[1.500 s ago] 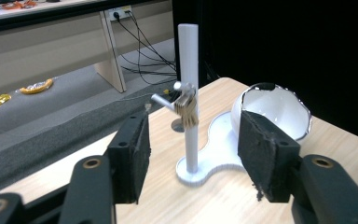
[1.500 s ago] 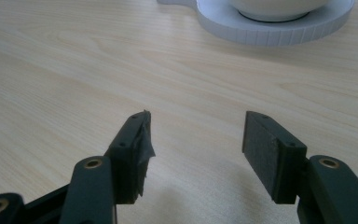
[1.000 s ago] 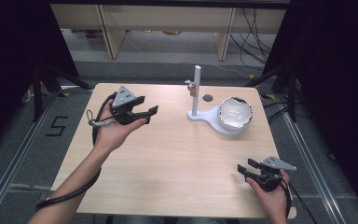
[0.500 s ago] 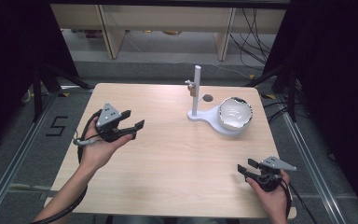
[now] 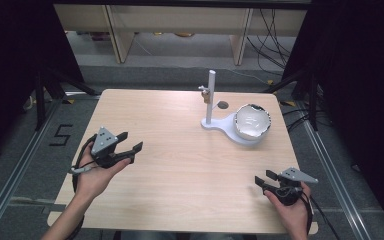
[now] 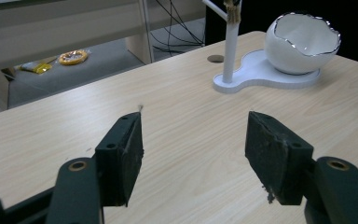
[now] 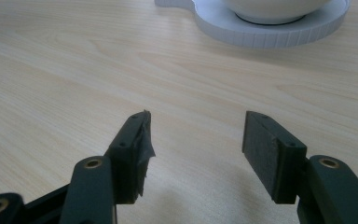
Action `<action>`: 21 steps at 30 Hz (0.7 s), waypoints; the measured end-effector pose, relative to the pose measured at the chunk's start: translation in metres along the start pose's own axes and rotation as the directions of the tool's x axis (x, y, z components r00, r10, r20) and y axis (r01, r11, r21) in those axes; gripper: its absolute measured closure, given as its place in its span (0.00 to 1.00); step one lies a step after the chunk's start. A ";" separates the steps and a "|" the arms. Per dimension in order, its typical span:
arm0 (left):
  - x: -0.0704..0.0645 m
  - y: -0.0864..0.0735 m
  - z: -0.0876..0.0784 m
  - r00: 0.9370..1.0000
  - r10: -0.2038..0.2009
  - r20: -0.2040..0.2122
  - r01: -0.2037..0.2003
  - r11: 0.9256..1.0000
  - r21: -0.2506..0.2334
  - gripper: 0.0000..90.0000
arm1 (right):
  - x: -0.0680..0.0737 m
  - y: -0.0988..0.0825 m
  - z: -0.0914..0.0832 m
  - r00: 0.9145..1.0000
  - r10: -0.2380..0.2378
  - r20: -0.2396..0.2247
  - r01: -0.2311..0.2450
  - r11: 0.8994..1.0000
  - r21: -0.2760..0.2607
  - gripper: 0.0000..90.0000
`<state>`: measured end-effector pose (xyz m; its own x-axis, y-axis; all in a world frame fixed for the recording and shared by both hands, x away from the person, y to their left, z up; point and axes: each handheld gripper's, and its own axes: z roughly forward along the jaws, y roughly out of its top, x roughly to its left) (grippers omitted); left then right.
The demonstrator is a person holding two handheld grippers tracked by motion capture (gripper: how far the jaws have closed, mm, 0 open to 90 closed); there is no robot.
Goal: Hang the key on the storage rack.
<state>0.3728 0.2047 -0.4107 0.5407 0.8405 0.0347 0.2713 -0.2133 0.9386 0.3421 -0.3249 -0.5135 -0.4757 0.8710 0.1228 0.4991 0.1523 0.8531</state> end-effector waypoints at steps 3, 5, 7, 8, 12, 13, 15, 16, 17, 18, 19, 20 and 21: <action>0.004 -0.009 -0.004 1.000 -0.014 -0.017 0.014 1.000 -0.001 0.41 | 0.000 0.000 0.000 1.000 0.001 0.000 -0.001 1.000 -0.001 0.48; 0.005 -0.016 -0.007 0.999 -0.025 -0.024 0.025 1.000 -0.004 0.41 | 0.000 0.000 0.000 1.000 0.000 0.000 0.000 1.000 -0.001 0.48; 0.007 -0.020 -0.009 0.999 -0.024 -0.031 0.024 1.000 -0.007 0.41 | 0.000 0.000 0.000 1.000 -0.001 0.000 0.001 1.000 -0.001 0.48; 0.008 -0.023 -0.010 0.999 -0.025 -0.036 0.024 1.000 -0.014 0.41 | 0.002 0.000 0.000 1.000 0.022 -0.004 -0.022 1.000 0.005 0.48; 0.011 -0.035 -0.014 0.998 -0.029 -0.052 0.028 0.999 -0.030 0.41 | 0.000 0.000 0.000 1.000 0.001 0.001 -0.001 1.000 -0.002 0.48; 0.011 -0.038 -0.015 0.998 -0.030 -0.053 0.028 0.999 -0.032 0.40 | 0.000 0.000 0.000 1.000 0.000 0.001 0.000 1.000 -0.002 0.48; 0.012 -0.045 -0.016 0.998 -0.033 -0.055 0.031 0.999 -0.036 0.40 | 0.000 0.000 0.000 1.000 0.002 0.002 -0.002 1.000 -0.001 0.48; 0.013 -0.048 -0.017 0.997 -0.035 -0.062 0.033 0.999 -0.031 0.40 | 0.003 0.000 0.000 0.999 0.036 -0.004 -0.036 0.999 0.009 0.48; 0.014 -0.052 -0.017 0.997 -0.037 -0.062 0.035 0.999 -0.035 0.40 | 0.000 0.000 0.000 1.000 -0.003 0.001 0.003 1.000 -0.002 0.48; 0.014 -0.055 -0.017 0.997 -0.042 -0.069 0.039 0.999 -0.033 0.40 | 0.000 0.000 0.000 1.000 -0.006 0.003 0.006 1.000 -0.002 0.48; 0.015 -0.059 -0.017 0.997 -0.045 -0.070 0.043 0.998 -0.035 0.40 | 0.000 0.000 0.000 1.000 -0.006 0.004 0.006 1.000 -0.002 0.48; 0.016 -0.062 -0.018 0.996 -0.048 -0.076 0.046 0.998 -0.035 0.40 | 0.000 0.000 0.000 1.000 -0.005 0.004 0.005 1.000 -0.003 0.48; 0.017 -0.068 -0.017 0.996 -0.055 -0.076 0.051 0.998 -0.043 0.40 | 0.000 0.000 0.000 1.000 -0.004 0.004 0.004 1.000 -0.003 0.48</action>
<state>0.3498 0.2419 -0.4676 0.4627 0.8865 0.0096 0.2642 -0.1483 0.9530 0.3420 -0.3247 -0.5135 -0.4746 0.8723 0.1174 0.4947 0.1541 0.8553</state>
